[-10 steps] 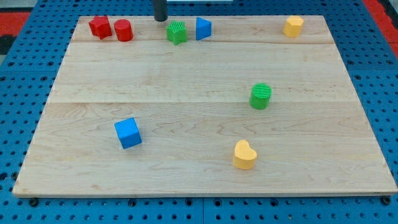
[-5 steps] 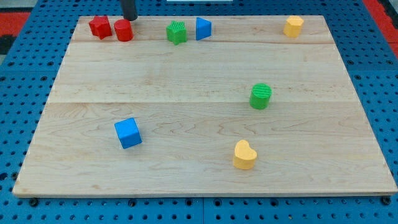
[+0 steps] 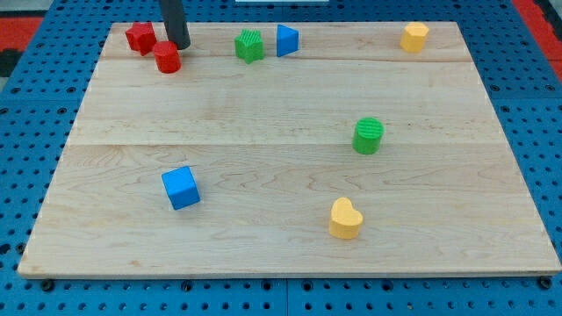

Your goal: Move the red circle towards the center left of the board

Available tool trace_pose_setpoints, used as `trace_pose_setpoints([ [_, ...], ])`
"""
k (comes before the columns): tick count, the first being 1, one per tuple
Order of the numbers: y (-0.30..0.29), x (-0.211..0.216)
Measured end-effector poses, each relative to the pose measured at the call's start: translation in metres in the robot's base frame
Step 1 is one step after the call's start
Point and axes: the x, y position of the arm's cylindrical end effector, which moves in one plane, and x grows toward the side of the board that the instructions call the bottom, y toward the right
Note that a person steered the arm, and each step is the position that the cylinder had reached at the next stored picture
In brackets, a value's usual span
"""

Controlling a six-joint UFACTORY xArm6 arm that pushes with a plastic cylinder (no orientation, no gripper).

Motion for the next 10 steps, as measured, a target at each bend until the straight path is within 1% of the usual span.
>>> trace_pose_setpoints([
  [8,0.0,0.026],
  [10,0.0,0.04],
])
